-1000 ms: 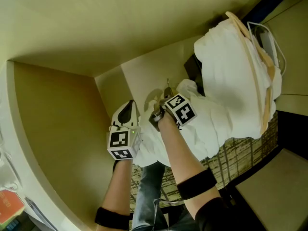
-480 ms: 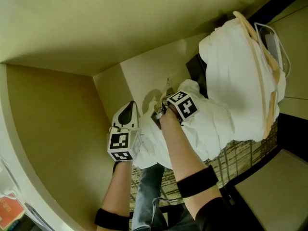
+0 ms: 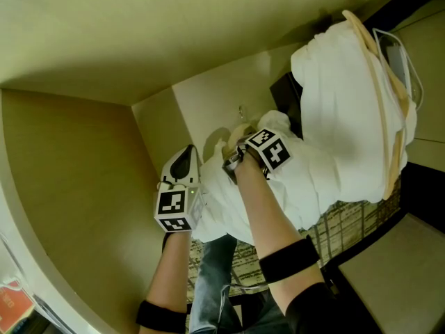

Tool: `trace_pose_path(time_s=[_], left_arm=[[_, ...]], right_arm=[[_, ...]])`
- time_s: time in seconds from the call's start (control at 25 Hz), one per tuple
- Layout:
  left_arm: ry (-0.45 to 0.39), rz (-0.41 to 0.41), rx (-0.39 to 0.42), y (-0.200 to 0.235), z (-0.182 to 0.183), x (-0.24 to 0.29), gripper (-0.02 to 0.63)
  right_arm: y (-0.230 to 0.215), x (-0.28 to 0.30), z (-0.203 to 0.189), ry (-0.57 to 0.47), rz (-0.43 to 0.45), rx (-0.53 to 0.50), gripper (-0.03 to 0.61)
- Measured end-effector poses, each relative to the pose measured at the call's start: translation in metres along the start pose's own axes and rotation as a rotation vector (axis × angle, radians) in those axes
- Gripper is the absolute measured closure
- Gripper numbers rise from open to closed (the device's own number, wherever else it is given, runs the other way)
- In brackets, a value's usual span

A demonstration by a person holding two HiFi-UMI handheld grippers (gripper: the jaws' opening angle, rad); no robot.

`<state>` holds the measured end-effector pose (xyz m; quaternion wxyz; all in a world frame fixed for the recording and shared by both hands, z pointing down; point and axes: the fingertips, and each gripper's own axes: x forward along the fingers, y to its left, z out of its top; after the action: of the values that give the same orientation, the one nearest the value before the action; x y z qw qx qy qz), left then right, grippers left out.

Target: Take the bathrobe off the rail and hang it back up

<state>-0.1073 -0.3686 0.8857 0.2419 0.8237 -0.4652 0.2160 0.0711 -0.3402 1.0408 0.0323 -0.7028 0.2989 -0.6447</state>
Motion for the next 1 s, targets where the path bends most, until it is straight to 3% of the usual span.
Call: trace_pose_path(time_s=[0.2,0.68,1.0], left_arm=[[-0.009,-0.001,0.003,-0.003,0.005,-0.003,0.614],[-0.115,0.073,-0.014,-0.011,0.046,-0.045,0.614],[-0.228,0.137,-0.029,-0.035,0.106,-0.099,0.614]], right_arm=[[0.018,-0.007,0.0,-0.009,0.131,-0.003,0.41],[0.103,-0.081,-0.001,-0.081,0.717,-0.011,0.417],[0.148,-0.174,0.012,-0.114,0.974,-0.034,0.417]])
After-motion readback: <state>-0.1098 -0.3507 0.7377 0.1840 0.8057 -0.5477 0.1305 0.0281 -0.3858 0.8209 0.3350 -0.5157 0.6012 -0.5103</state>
